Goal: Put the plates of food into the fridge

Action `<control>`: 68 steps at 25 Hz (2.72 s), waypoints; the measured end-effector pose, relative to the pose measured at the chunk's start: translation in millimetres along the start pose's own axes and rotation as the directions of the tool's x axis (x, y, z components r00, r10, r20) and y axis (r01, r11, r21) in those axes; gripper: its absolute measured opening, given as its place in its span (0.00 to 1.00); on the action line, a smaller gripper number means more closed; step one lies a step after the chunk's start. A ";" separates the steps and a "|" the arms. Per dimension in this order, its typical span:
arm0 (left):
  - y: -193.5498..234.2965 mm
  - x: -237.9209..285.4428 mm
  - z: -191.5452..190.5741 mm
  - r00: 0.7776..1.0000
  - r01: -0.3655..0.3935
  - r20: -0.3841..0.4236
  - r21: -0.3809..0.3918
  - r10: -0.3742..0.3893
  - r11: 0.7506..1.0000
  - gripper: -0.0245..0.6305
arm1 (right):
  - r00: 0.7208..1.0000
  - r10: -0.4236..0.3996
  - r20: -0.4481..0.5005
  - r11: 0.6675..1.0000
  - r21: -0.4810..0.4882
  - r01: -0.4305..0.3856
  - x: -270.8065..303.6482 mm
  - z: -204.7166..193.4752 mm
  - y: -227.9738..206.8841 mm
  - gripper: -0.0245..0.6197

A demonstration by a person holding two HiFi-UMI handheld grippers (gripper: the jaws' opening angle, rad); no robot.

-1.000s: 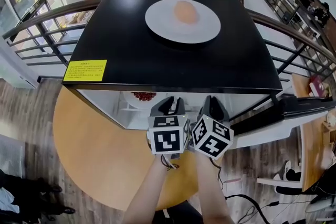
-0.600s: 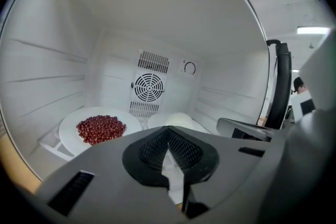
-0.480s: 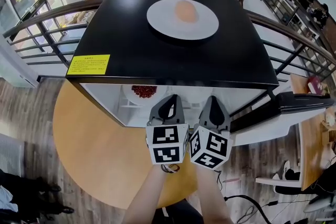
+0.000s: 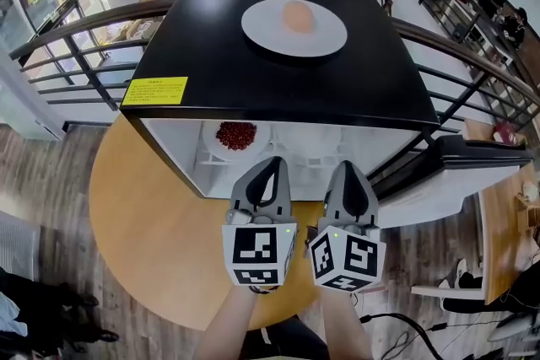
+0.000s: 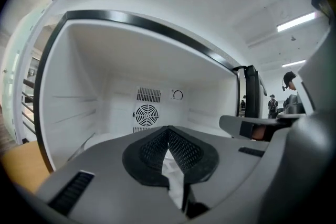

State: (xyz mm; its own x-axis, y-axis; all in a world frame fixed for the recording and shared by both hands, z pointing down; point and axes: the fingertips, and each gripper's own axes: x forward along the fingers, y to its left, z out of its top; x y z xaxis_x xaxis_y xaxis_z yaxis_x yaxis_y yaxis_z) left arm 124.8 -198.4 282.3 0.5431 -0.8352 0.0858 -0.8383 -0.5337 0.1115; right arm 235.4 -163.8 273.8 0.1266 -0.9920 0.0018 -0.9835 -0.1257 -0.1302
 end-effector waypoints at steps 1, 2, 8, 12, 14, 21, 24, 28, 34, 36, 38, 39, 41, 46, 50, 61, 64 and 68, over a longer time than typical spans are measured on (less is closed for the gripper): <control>-0.5 -5.8 3.5 1.000 -0.002 0.010 -0.002 0.002 1.000 0.05 | 1.000 0.006 0.006 1.000 0.002 -0.006 -4.6 2.2 2.2 0.06; -1.0 -11.4 6.4 1.000 -0.004 0.019 -0.008 0.004 1.000 0.05 | 1.000 0.012 0.010 1.000 0.000 -0.012 -8.8 4.0 4.6 0.06; -3.8 -38.3 16.4 0.999 -0.019 0.042 -0.003 0.019 1.000 0.05 | 0.999 0.041 0.026 0.999 -0.025 -0.040 -29.7 9.5 20.4 0.06; -3.3 -52.8 17.6 0.998 -0.035 0.049 -0.009 0.035 0.999 0.05 | 0.998 0.057 0.034 0.998 -0.029 -0.056 -40.1 13.8 28.7 0.06; -2.2 -58.4 18.2 0.998 -0.042 0.049 -0.011 0.042 0.999 0.05 | 0.997 0.062 0.038 0.998 -0.033 -0.061 -44.6 15.9 32.1 0.06; 1.4 -75.1 20.9 0.997 -0.058 0.055 -0.013 0.059 0.998 0.05 | 0.994 0.093 0.056 0.995 0.016 -0.094 -59.3 21.3 43.1 0.06; 1.9 -80.6 25.6 0.996 -0.060 0.067 -0.007 0.060 0.998 0.05 | 0.992 0.108 0.069 0.994 0.029 -0.110 -64.0 27.1 48.5 0.06; 4.5 -84.0 34.3 0.994 -0.064 0.088 -0.001 0.064 0.998 0.05 | 0.989 0.122 0.086 0.992 0.022 -0.124 -66.3 34.0 54.0 0.06; 6.5 -88.1 63.8 0.991 -0.049 0.122 0.010 0.048 0.999 0.05 | 0.978 0.176 0.109 0.983 0.038 -0.181 -66.1 59.5 58.2 0.06; 8.1 -87.6 85.4 0.990 -0.038 0.136 0.022 0.035 0.999 0.05 | 0.966 0.227 0.126 0.970 0.061 -0.236 -64.5 84.2 59.6 0.06; 13.8 -87.7 108.9 0.991 -0.027 0.135 0.013 0.025 1.000 0.05 | 0.947 0.293 0.130 0.949 0.083 -0.305 -60.8 111.5 62.5 0.06; 18.2 -88.5 120.2 0.992 -0.016 0.125 -0.013 0.018 1.000 0.05 | 0.936 0.327 0.128 0.935 0.100 -0.340 -58.5 124.7 64.1 0.06; 28.4 -90.4 142.8 0.994 0.021 0.106 -0.089 -0.012 0.996 0.05 | 0.910 0.396 0.120 0.896 0.168 -0.412 -52.3 148.9 66.4 0.06; 41.5 -81.2 195.6 0.982 0.186 0.092 -0.257 -0.168 0.948 0.05 | 0.819 0.569 0.069 0.734 0.405 -0.545 -21.9 194.6 67.6 0.06; 44.9 -62.2 219.9 0.959 0.278 0.081 -0.456 -0.272 0.845 0.05 | 0.767 0.641 0.018 0.519 0.726 -0.451 3.4 198.8 57.5 0.06; 58.2 9.4 220.2 0.900 0.188 -0.105 -0.782 -0.422 0.594 0.05 | 0.650 0.730 -0.213 0.443 0.871 -0.212 61.7 190.7 47.1 0.06; 70.2 26.5 220.4 0.910 0.145 -0.131 -0.789 -0.394 0.597 0.05 | 0.625 0.737 -0.257 0.467 0.862 -0.197 77.7 189.2 42.5 0.06; 86.4 33.3 227.7 0.894 0.140 -0.168 -0.777 -0.416 0.614 0.05 | 0.621 0.727 -0.295 0.496 0.850 -0.177 99.2 198.4 46.3 0.06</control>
State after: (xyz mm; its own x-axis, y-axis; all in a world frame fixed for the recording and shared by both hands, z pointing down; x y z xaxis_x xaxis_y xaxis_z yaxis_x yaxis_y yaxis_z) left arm 59.7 -302.6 69.4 0.8420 -0.5024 0.1964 -0.4021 -0.3418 0.8494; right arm 228.2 -265.1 71.3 -0.6741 -0.7114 0.1987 -0.3998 0.1253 -0.9080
